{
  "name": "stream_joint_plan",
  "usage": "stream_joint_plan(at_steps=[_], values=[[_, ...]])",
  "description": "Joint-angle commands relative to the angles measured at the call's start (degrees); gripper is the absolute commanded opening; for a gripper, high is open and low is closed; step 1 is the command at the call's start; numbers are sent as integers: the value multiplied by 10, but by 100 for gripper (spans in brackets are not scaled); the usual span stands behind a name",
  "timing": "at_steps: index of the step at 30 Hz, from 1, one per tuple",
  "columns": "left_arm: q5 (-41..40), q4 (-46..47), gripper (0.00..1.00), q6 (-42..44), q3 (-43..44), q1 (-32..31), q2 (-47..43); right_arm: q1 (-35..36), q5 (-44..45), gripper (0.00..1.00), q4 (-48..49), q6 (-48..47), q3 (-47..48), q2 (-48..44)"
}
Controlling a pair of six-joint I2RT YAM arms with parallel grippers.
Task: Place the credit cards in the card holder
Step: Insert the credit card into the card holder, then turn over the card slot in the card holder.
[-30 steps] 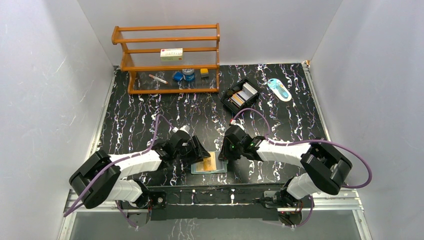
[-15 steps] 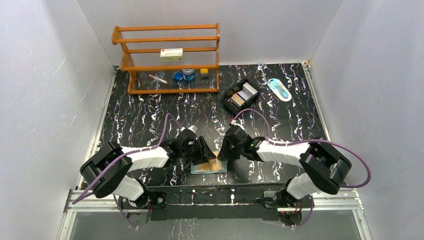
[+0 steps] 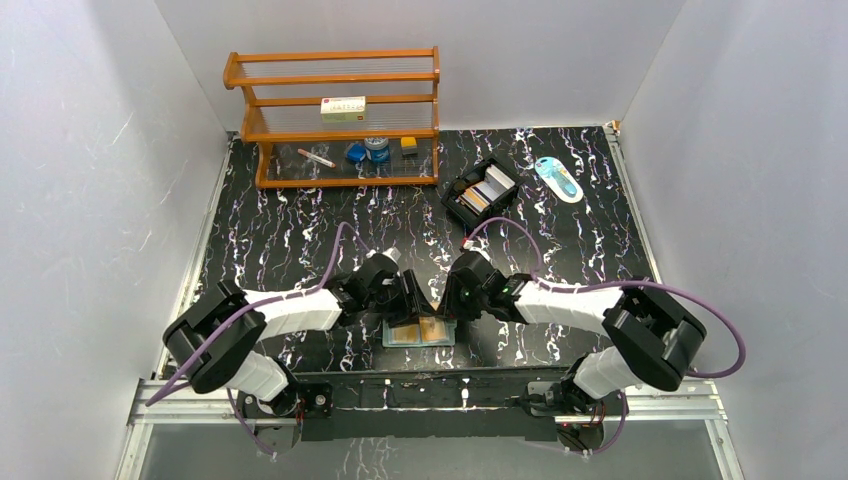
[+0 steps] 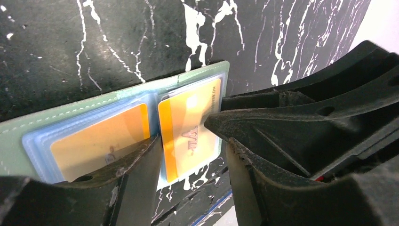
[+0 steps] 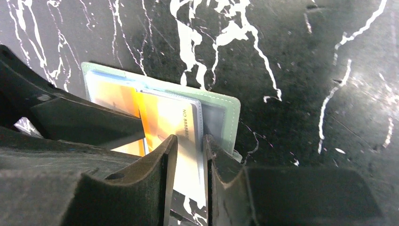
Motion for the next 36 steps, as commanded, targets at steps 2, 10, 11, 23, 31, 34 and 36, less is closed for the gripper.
stream_joint_plan(at_steps=[2, 10, 11, 23, 31, 34, 36], values=[[-13, -130, 53, 44, 48, 10, -43, 1, 34, 37, -76, -5, 6, -47], [-34, -311, 54, 100, 41, 88, -131, 8, 13, 37, -91, -10, 50, -73], [-9, -293, 55, 106, 32, 98, -132, 10, 7, 36, -84, -11, 54, -68], [50, -159, 58, 98, 12, 106, -75, 19, -3, 35, -40, -25, 48, 15], [39, -148, 58, 95, 0, 106, -70, 19, 1, 35, -39, -24, 39, 12], [37, -150, 58, 92, -1, 106, -67, 19, 2, 35, -39, -23, 37, 10], [44, -144, 58, 85, -4, 106, -67, 19, 2, 35, -38, -23, 37, 11]])
